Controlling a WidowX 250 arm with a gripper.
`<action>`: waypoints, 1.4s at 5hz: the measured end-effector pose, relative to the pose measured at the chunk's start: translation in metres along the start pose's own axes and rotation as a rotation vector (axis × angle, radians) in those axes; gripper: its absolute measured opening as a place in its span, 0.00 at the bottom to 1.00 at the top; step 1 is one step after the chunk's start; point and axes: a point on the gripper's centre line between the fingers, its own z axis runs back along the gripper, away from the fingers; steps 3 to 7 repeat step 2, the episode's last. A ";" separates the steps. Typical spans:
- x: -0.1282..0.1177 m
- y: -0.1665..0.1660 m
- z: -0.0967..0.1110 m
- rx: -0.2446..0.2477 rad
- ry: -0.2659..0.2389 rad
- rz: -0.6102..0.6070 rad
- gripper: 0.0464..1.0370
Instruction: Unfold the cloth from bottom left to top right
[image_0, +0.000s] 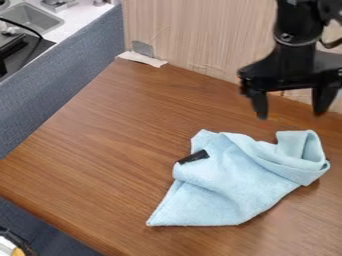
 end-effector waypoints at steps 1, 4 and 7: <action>-0.018 0.026 0.012 0.078 0.037 0.075 0.96; -0.016 0.027 0.013 0.078 0.033 0.088 0.96; -0.016 0.027 0.013 0.078 0.033 0.088 0.96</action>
